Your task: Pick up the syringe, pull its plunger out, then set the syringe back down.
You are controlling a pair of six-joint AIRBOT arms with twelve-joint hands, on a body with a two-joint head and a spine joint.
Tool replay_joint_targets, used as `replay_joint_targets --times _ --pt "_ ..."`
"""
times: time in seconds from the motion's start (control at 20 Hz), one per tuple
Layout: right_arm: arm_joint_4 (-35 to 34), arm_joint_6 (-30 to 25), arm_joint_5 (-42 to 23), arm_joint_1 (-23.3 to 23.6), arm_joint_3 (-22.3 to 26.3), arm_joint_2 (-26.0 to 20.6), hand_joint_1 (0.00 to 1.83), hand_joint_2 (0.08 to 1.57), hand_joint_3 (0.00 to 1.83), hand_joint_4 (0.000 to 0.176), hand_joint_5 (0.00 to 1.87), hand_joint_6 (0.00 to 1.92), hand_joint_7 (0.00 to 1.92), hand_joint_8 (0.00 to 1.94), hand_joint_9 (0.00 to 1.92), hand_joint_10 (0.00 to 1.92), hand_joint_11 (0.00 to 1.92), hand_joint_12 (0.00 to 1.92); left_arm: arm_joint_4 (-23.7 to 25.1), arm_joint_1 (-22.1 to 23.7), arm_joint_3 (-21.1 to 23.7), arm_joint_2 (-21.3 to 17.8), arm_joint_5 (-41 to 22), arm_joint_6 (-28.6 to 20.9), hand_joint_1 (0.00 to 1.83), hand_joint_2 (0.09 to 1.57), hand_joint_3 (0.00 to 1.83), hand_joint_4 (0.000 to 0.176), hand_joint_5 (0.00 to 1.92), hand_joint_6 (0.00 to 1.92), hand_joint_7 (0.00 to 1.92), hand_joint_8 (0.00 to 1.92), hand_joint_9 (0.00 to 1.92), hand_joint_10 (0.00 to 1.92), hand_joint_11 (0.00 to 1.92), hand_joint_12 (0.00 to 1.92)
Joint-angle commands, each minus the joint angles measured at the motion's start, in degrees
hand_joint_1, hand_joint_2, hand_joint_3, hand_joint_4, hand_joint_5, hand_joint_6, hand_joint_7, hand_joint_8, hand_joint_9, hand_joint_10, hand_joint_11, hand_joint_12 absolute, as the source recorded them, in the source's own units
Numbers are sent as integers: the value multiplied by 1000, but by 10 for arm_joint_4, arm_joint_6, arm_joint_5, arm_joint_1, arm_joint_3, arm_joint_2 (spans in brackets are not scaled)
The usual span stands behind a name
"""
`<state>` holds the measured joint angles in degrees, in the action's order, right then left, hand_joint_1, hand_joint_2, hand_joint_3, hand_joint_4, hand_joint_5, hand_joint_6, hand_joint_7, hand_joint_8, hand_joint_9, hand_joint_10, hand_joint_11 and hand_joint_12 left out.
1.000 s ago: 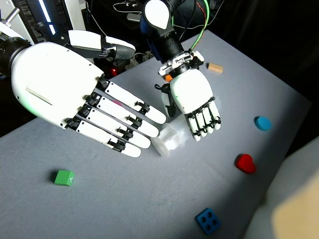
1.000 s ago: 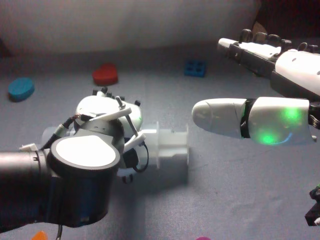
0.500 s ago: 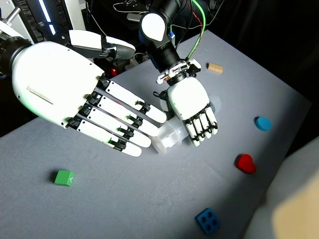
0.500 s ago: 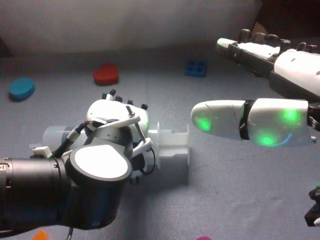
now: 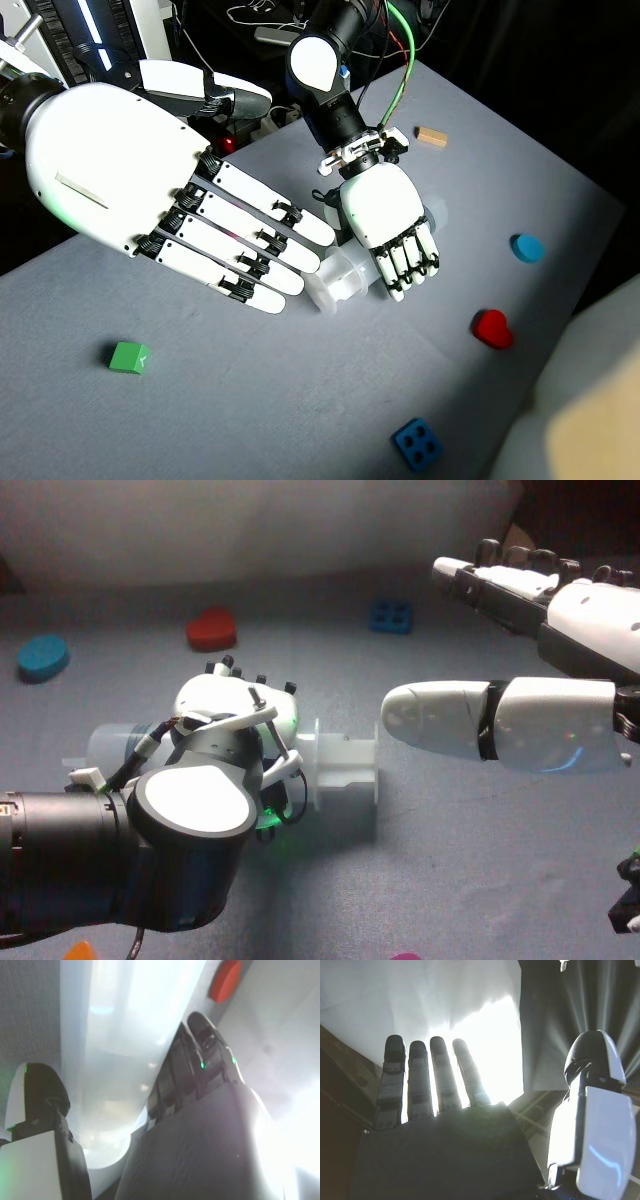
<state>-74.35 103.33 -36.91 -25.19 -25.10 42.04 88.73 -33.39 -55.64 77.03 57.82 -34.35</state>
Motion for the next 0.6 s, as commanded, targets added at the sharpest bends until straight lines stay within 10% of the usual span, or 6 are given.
replay_joint_targets --times 0.0,0.2,0.25,0.3,0.4,0.55 --pt "33 -2 -23 5 2 1 142 889 0 13 0 0 19 2 0 0 0 319 20 -7 -3 5 8 11 1122 1152 2 0 474 14 491 33 427 53 0 904" --pt "33 -2 -23 5 2 2 142 889 0 13 0 0 18 2 0 0 0 314 20 -8 -6 7 3 11 1159 1198 6 0 619 46 618 105 529 141 11 1168" --pt "33 -2 -23 5 2 2 144 889 0 13 0 0 19 2 0 0 0 314 20 -8 -7 8 3 11 1123 1287 9 0 653 1122 616 1363 416 764 91 1389" --pt "33 -2 -23 5 2 2 144 889 0 13 0 0 19 2 0 0 0 314 20 -8 -7 8 3 11 1123 1287 9 0 653 1122 616 1363 416 764 91 1389" --pt "33 -2 -20 5 2 2 146 888 0 13 0 0 22 3 0 0 0 315 20 -8 -7 8 1 11 1244 1337 2 0 581 1446 583 1704 443 1667 215 1590" --pt "33 -4 -16 5 2 2 146 888 0 13 0 0 23 3 0 0 0 315 30 -8 -5 8 -4 1 1278 1335 0 0 583 1466 585 1694 479 1758 255 1639"
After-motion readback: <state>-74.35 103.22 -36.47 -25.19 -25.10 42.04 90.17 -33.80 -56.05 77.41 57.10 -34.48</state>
